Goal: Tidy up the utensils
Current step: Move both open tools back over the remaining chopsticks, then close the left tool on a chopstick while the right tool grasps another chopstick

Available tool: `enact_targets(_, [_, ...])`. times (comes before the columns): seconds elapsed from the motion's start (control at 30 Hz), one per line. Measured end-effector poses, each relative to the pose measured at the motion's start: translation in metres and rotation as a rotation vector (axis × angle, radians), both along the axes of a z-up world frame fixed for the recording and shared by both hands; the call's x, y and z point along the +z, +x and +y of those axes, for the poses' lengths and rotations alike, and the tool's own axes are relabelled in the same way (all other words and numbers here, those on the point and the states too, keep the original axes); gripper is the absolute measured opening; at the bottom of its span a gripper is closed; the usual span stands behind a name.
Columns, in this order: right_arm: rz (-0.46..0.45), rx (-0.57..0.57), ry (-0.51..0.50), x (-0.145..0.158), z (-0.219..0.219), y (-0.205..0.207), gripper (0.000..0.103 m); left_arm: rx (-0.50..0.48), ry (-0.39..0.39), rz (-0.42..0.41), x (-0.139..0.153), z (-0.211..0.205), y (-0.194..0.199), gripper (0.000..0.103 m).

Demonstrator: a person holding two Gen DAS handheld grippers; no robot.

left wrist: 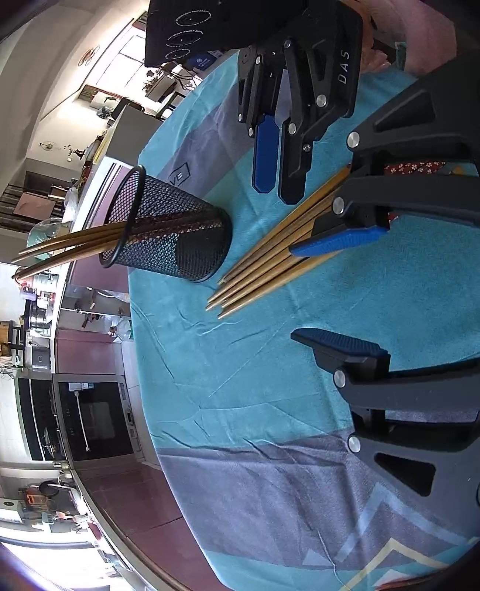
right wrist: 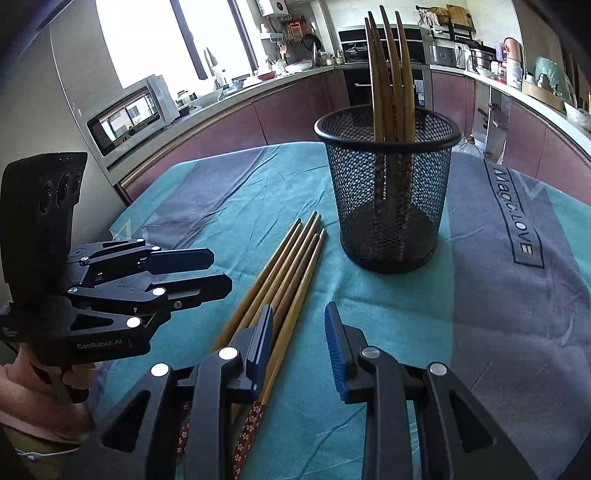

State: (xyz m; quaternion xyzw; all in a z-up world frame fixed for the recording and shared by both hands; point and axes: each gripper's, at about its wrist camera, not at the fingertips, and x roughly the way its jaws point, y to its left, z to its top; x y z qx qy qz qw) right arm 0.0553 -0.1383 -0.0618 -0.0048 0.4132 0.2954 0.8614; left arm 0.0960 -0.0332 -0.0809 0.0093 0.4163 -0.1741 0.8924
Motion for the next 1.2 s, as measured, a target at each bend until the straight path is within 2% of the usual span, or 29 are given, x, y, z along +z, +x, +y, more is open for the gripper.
enact_targets(0.23, [0.017, -0.010, -0.017, -0.009, -0.001, -0.003, 0.027, -0.004, -0.009, 0.026, -0.012, -0.007, -0.006, 0.040])
enact_targets(0.8, [0.007, -0.016, -0.057, -0.013, 0.011, -0.005, 0.027, 0.001, 0.037, 0.019, -0.013, -0.015, -0.006, 0.042])
enact_targets(1.0, [0.006, -0.025, -0.073, -0.014, 0.012, -0.005, 0.021, -0.001, 0.034, 0.020, -0.014, -0.011, -0.008, 0.038])
enact_targets(1.2, [0.008, -0.030, -0.075, -0.014, 0.010, -0.004, 0.021, 0.012, 0.017, 0.036, -0.016, -0.006, -0.004, 0.036])
